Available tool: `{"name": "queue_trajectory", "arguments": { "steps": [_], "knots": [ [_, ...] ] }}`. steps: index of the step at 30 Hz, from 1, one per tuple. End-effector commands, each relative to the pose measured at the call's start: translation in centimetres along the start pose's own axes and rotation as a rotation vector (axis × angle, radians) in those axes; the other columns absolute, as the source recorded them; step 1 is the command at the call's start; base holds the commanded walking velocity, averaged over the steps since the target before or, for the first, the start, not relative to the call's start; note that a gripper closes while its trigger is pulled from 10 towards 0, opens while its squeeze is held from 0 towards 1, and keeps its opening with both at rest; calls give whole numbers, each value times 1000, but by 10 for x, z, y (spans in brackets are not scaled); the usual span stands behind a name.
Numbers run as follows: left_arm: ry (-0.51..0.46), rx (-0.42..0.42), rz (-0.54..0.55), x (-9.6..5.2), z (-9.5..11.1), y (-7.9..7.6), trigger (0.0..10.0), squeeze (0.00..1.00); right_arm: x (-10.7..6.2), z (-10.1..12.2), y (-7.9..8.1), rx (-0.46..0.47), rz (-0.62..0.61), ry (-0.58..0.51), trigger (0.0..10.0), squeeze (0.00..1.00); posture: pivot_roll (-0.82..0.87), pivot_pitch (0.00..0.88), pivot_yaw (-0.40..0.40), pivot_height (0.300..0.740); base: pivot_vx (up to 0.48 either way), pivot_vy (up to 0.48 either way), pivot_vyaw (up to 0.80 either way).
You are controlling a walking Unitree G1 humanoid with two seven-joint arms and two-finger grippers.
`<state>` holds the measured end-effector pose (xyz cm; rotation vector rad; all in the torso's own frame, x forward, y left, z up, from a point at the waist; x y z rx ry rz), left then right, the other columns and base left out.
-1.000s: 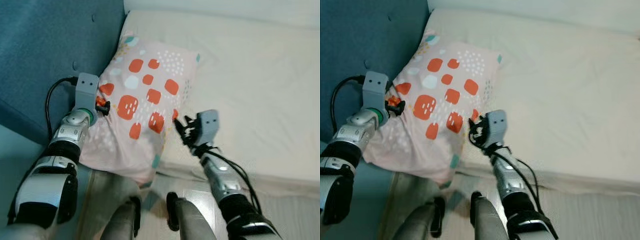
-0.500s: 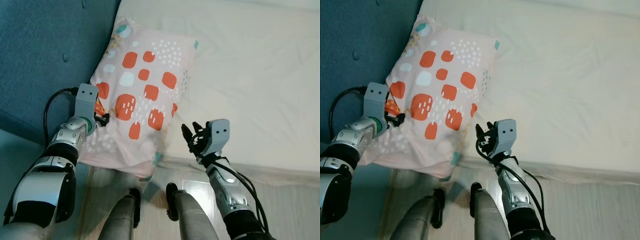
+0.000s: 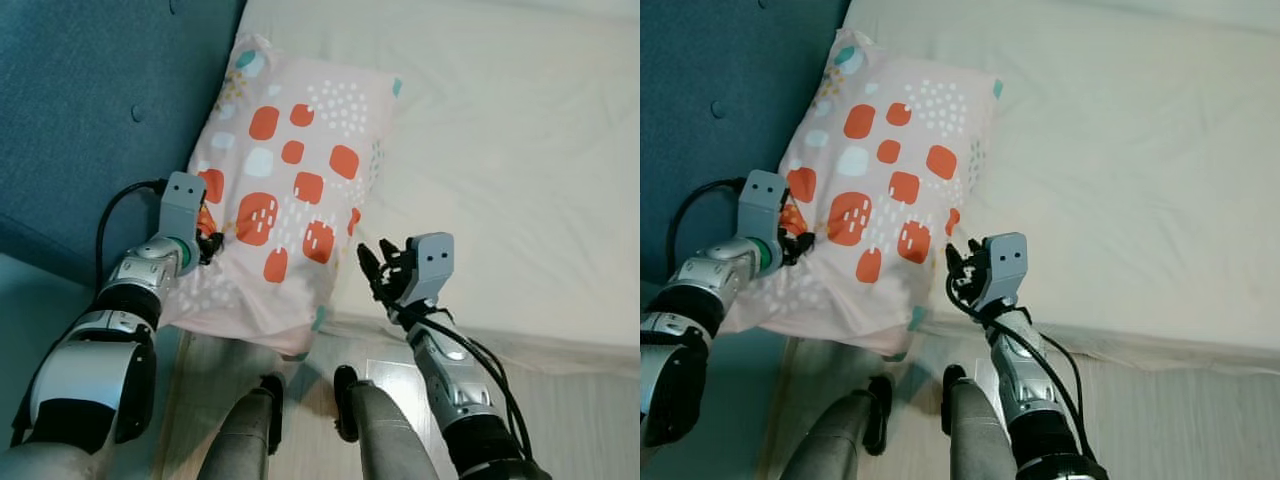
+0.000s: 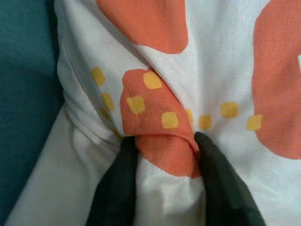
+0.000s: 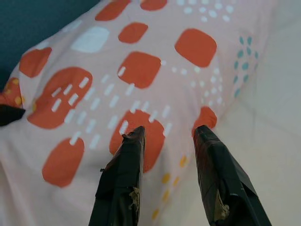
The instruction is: Clean up the room
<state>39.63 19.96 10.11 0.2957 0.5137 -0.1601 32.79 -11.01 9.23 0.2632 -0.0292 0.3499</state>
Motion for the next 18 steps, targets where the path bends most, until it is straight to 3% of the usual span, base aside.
{"name": "queue_trajectory", "arguments": {
  "steps": [1, 10, 18],
  "knots": [
    [77, -31, -45, 1, -22, -9, 0, 0, -6, -10, -2, 14, -16, 37, 10000, 0, 14, 300, 57, 740, 0, 0, 0],
    [38, -7, -131, 1, -14, -21, 0, 0, 0, -9, 0, 14, -12, 32, 10000, 0, 21, 264, 58, 740, 0, 0, 0],
    [-40, -50, -194, -2, 7, -35, 0, 0, 3, -9, 1, 16, -8, 33, 10000, 0, 25, 237, 56, 740, 0, 0, 0]
  ]
}}
Point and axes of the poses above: a point about 5 cm out from each wrist's last joint towards the gripper, its own x axis pointing out of the wrist towards the gripper, its own z axis along the axis of the wrist's last joint, y = z × x, the point moved 2 cm from there along x, pointing out of the wrist towards the gripper, and after that the axes turned 8 degrees about x, right-handed, at the moved point
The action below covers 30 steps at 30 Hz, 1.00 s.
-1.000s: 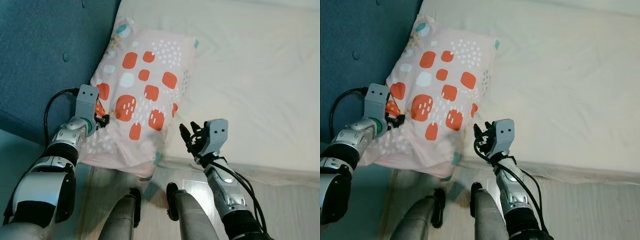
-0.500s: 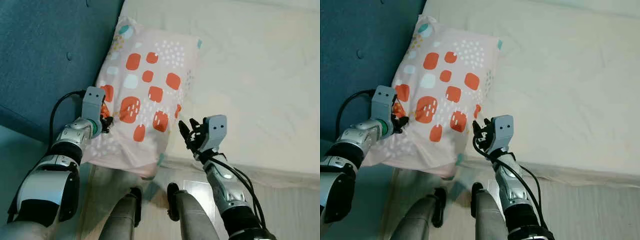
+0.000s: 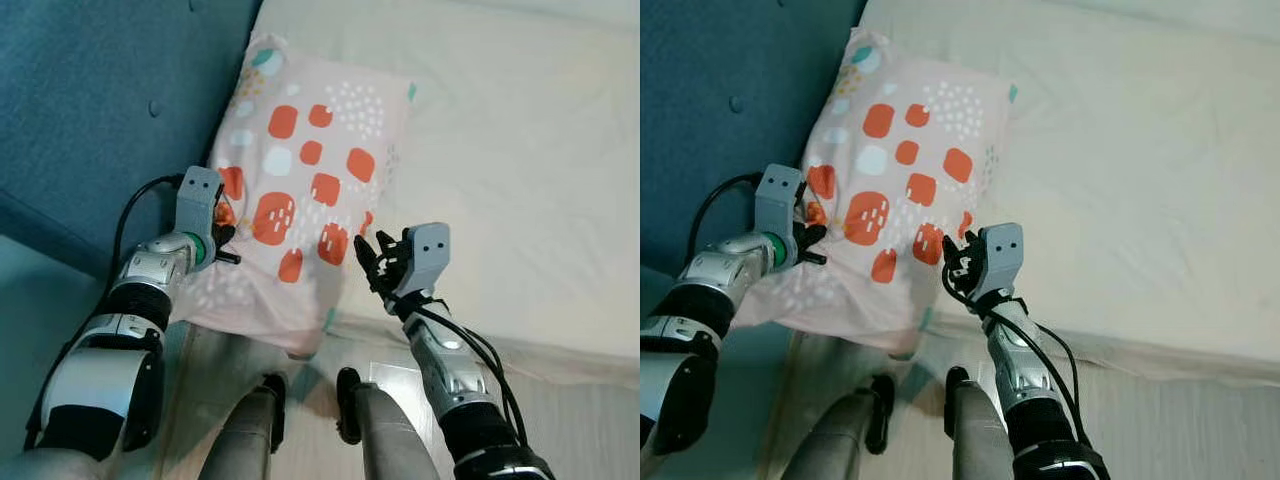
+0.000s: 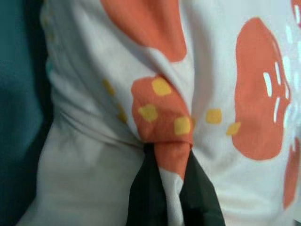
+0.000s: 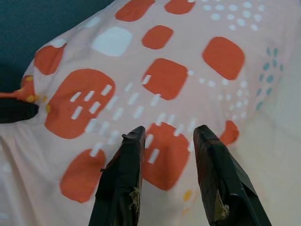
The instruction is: Clean up the room
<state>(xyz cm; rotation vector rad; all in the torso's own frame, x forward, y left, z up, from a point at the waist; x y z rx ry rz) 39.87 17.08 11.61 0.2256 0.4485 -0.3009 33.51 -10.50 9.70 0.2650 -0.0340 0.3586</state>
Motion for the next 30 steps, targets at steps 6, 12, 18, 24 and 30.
{"name": "queue_trajectory", "arguments": {
  "steps": [6, 12, 18, 24, 30],
  "knots": [
    [-155, -125, -134, -17, 36, -34, 10000, 0, -7, -22, 2, 34, -27, 64, 10000, 0, 36, 221, 55, 740, 0, 0, 0],
    [-396, -142, -261, -48, 85, -52, 10000, 0, -10, -36, 1, 58, -83, 112, 10000, 0, 39, 214, 53, 740, 0, 0, 0],
    [-448, -100, -335, -63, 98, -66, 10000, 0, -11, -58, -10, 247, -233, 204, 10000, 0, 54, 223, 58, 740, 0, 0, 0],
    [-422, -92, -336, -67, 92, -72, 10000, 0, -8, -68, 7, 333, -142, 280, 10000, 0, 63, 235, 54, 740, 0, 0, 0],
    [-377, -105, -329, -68, 82, -81, 10000, 0, -27, -83, 19, 342, -146, 358, 10000, 0, 55, 257, 44, 740, 0, 0, 0]
  ]
}}
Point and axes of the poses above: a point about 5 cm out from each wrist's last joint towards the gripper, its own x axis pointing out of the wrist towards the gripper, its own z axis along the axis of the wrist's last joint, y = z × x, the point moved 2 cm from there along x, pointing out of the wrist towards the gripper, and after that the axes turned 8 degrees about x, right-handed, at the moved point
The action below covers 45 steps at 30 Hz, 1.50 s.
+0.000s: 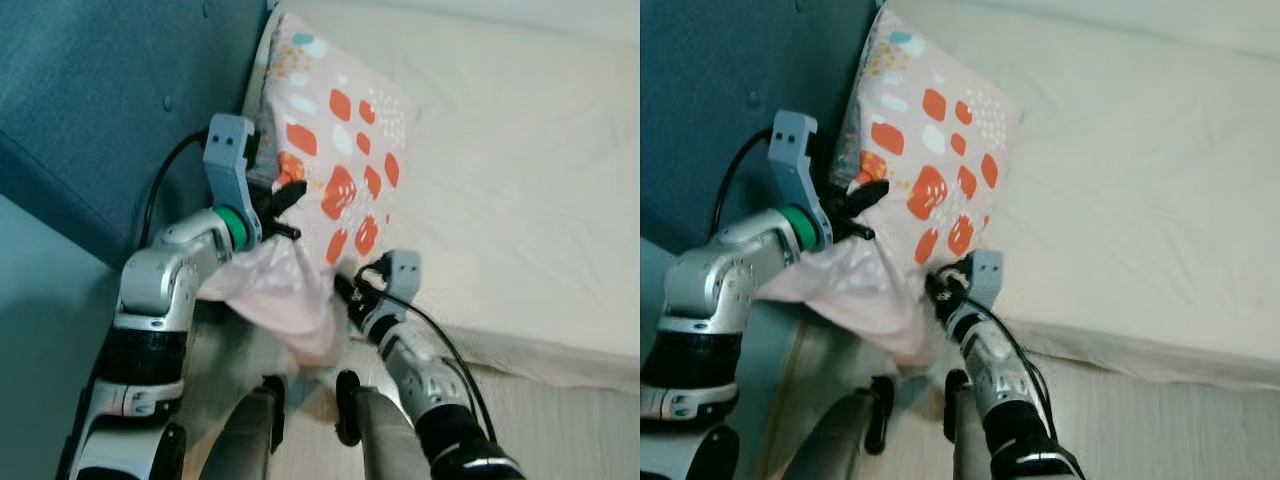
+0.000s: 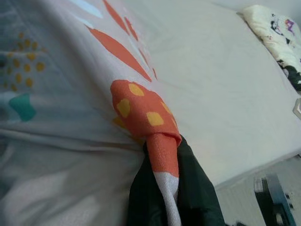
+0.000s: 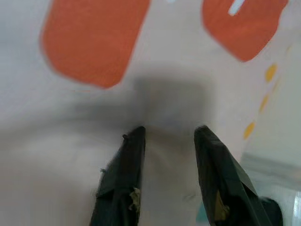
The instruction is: Clean up the room
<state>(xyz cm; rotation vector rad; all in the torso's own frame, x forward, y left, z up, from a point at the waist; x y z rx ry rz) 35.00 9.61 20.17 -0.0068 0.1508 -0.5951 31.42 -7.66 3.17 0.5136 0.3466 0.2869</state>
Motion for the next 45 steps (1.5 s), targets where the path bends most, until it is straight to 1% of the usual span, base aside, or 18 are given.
{"name": "queue_trajectory", "arguments": {
  "steps": [1, 4, 6, 9, 13, 14, 18, 19, 20, 22, 23, 26, 28, 31, 33, 36, 40, 45],
  "knots": [
    [-23, 2, -35, 2, 5, -12, 10000, 0, -16, -22, -7, 82, -87, 54, 10000, 0, 42, 265, 47, 740, 0, 0, 0],
    [-21, -1, -39, 4, 5, -14, 10000, 0, -24, -31, -8, 151, -132, 79, 10000, 0, 37, 270, 51, 740, 0, 0, 0],
    [-14, -4, -48, 8, 4, -18, 10000, 0, -34, -50, -10, 263, -212, 160, 10000, 0, 34, 274, 55, 740, 0, 0, 0],
    [-12, -5, -51, 9, 5, -19, 10000, 0, -34, -56, -13, 268, -237, 196, 10000, 0, 33, 276, 58, 740, 0, 0, 0],
    [-8, -6, -52, 11, 6, -22, 10000, 0, -31, -67, -34, 227, -305, 302, 10000, 0, 39, 281, 61, 740, 0, 0, 0],
    [-4, -4, -49, 12, 5, -23, 10000, 0, -31, -72, -43, 185, -316, 362, 10000, 0, 43, 281, 58, 740, 0, 0, 0],
    [-1, -3, -47, 12, 5, -23, 10000, 0, -32, -75, -51, 153, -328, 407, 10000, 0, 46, 284, 58, 740, 0, 0, 0],
    [3, -5, -40, 13, 3, -24, 10000, 0, -38, -73, -69, 41, -361, 443, 10000, 0, 53, 291, 54, 740, 0, 0, 0],
    [3, -5, -40, 13, 3, -24, 10000, 0, -38, -73, -69, 41, -361, 443, 10000, 0, 53, 291, 54, 740, 0, 0, 0],
    [4, -9, -36, 12, 3, -24, 10000, 0, -40, -66, -79, -28, -391, 424, 10000, 0, 53, 291, 54, 740, 0, 0, 0],
    [1, -12, -35, 10, 4, -24, 10000, 0, -33, -50, -81, -66, -375, 363, 10000, 0, 61, 294, 55, 740, 0, 0, 0],
    [-2, -15, -35, 8, 4, -24, 10000, 0, -26, -32, -81, -100, -349, 298, 10000, 0, 61, 294, 55, 740, 0, 0, 0],
    [-8, -19, -43, 5, 5, -24, 10000, 0, -17, -14, -79, -171, -324, 253, 10000, 0, 69, 295, 55, 740, 0, 0, 0],
    [-8, -19, -43, 5, 5, -24, 10000, 0, -17, -14, -79, -171, -324, 253, 10000, 0, 69, 295, 55, 740, 0, 0, 0],
    [-33, -22, -74, -3, 9, -27, 10000, 0, -3, 15, -75, -260, -299, 174, 10000, 0, 88, 297, 48, 740, 0, 0, 0],
    [-45, -20, -90, -7, 12, -29, 10000, 0, 3, 28, -71, -264, -278, 140, 10000, 0, 88, 296, 47, 740, 0, 0, 0],
    [-64, -16, -122, -13, 15, -34, 10000, 0, 11, 40, -66, -199, -259, 119, 10000, 0, 98, 296, 42, 740, 0, 0, 0],
    [-90, 23, -159, -16, 19, -43, 10000, 0, 12, 48, -70, -229, -294, 114, 10000, 0, 105, 300, 39, 740, 0, 0, 0]
  ]
}}
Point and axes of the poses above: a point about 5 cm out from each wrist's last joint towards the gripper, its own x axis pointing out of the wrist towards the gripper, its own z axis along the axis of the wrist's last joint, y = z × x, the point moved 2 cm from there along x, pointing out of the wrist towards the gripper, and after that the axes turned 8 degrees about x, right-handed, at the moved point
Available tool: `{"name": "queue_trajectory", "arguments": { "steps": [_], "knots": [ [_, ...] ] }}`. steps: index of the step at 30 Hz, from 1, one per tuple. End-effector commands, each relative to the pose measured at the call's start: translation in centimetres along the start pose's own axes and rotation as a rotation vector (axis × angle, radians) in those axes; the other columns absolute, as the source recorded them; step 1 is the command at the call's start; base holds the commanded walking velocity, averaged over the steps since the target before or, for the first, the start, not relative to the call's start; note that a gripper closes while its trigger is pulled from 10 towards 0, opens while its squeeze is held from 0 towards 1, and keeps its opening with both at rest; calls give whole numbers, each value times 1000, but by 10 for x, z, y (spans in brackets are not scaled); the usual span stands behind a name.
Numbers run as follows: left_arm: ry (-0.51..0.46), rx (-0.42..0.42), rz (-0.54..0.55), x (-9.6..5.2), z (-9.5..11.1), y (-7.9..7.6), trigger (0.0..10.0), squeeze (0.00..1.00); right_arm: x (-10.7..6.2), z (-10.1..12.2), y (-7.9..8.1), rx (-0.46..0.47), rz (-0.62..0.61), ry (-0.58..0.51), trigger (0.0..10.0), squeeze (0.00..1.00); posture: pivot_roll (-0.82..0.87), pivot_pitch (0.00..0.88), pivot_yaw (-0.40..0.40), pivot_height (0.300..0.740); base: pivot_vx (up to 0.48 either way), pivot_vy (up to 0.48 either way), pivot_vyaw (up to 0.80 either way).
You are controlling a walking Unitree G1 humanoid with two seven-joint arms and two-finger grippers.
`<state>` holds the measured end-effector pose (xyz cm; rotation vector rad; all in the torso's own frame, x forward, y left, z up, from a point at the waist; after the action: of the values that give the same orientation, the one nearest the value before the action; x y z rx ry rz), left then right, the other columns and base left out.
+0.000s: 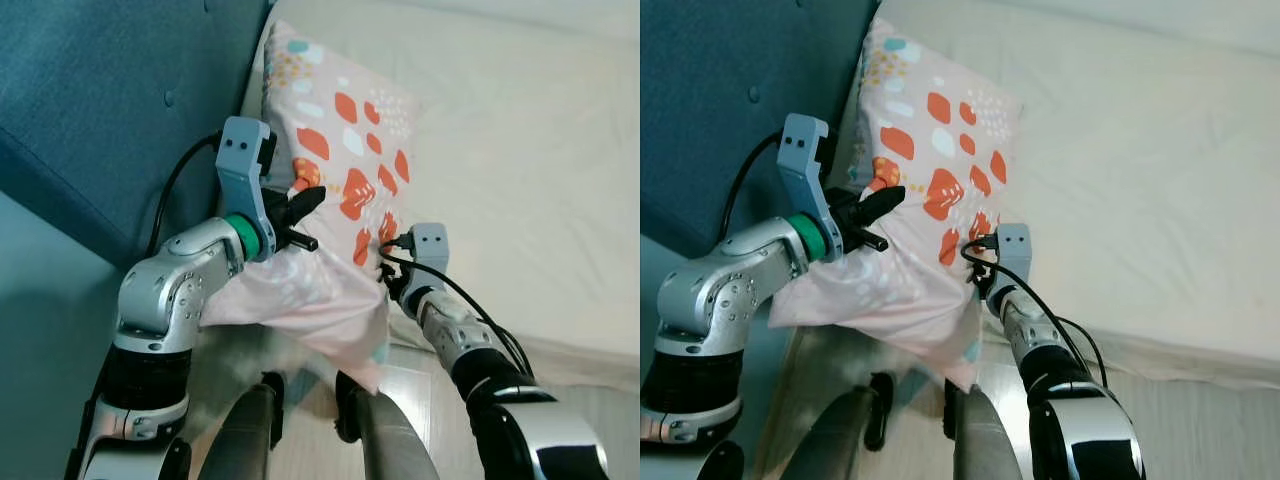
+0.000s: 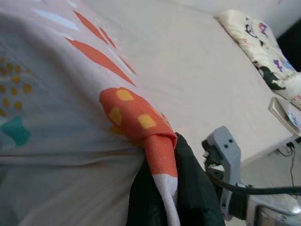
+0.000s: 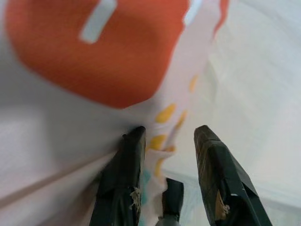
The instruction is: Clean up the room
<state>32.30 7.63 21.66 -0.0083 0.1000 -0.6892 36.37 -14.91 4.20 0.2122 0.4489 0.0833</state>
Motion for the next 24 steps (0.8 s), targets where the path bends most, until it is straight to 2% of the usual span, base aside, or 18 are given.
{"name": "queue_trajectory", "arguments": {
  "steps": [1, 2, 3, 4, 5, 7, 8, 9, 11, 12, 13, 14, 16, 22, 23, 24],
  "knots": [
    [-68, 52, -71, -3, 10, -16, 10000, 0, -1, -1, -8, -27, -35, 8, 10000, 0, 103, 303, 37, 740, 0, 0, 0],
    [-68, 52, -71, -3, 10, -16, 10000, 0, -1, -1, -8, -27, -35, 8, 10000, 0, 103, 303, 37, 740, 0, 0, 0],
    [-81, 125, -52, -2, 8, -19, 10000, 0, 1, 15, -10, -62, -44, -37, 10000, 0, 100, 302, 35, 740, 0, 0, 0],
    [-78, 192, 22, 5, 2, -18, 10000, 0, 2, 33, -12, -86, -47, -90, 10000, 0, 93, 299, 29, 740, 0, 0, 0],
    [-78, 192, 22, 5, 2, -18, 10000, 0, 2, 33, -12, -86, -47, -90, 10000, 0, 93, 299, 29, 740, 0, 0, 0],
    [-38, 294, 161, 23, -12, -13, 10000, 0, 2, 58, -12, -93, -47, -168, 10000, 0, 76, 296, 22, 740, 0, 0, 0],
    [-18, 300, 218, 32, -18, -10, 10000, 0, 2, 63, -11, -93, -44, -188, 10000, 0, 65, 291, 21, 740, 0, 0, 0],
    [22, 290, 293, 41, -24, -3, 10000, 0, 2, 64, -10, -81, -37, -200, 10000, 0, 54, 287, 20, 740, 0, 0, 0],
    [22, 290, 293, 41, -24, -3, 10000, 0, 2, 64, -10, -81, -37, -200, 10000, 0, 54, 287, 20, 740, 0, 0, 0],
    [75, 277, 367, 48, -31, 5, 10000, 0, 2, 61, -9, -77, -31, -204, 10000, 0, 42, 281, 24, 740, 0, 0, 0],
    [75, 277, 367, 48, -31, 5, 10000, 0, 2, 61, -9, -77, -31, -204, 10000, 0, 42, 281, 24, 740, 0, 0, 0],
    [135, 286, 384, 54, -40, 8, 10000, 0, 1, 55, -9, -68, -22, -206, 10000, 0, 26, 276, 29, 740, 0, 0, 0],
    [193, 307, 354, 57, -50, 9, 10000, 0, -2, 41, -11, -47, -7, -210, 10000, 0, 21, 272, 34, 740, 0, 0, 0],
    [168, 338, 354, 52, -48, 13, 10000, 0, -6, 31, -16, -11, -9, -220, 10000, 0, 21, 260, 37, 740, 0, 0, 0],
    [73, 360, 358, 44, -37, 17, 10000, 0, -10, 22, -16, 21, 7, -255, 10000, 0, 16, 244, 36, 740, 0, 0, 0],
    [21, 357, 356, 41, -31, 17, 10000, 0, -13, 19, -13, 27, 21, -278, 10000, 0, 13, 236, 37, 740, 0, 0, 0]
  ]
}}
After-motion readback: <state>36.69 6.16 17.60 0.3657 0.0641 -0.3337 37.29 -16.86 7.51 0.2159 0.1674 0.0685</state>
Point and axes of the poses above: a point about 5 cm out from each wrist's last joint towards the gripper, its own x axis pointing out of the wrist towards the gripper, its own z axis along the axis of the wrist's last joint, y = z × x, the point moved 2 cm from there along x, pointing out of the wrist towards the gripper, and after that the axes turned 8 degrees about x, right-handed, at the moved point
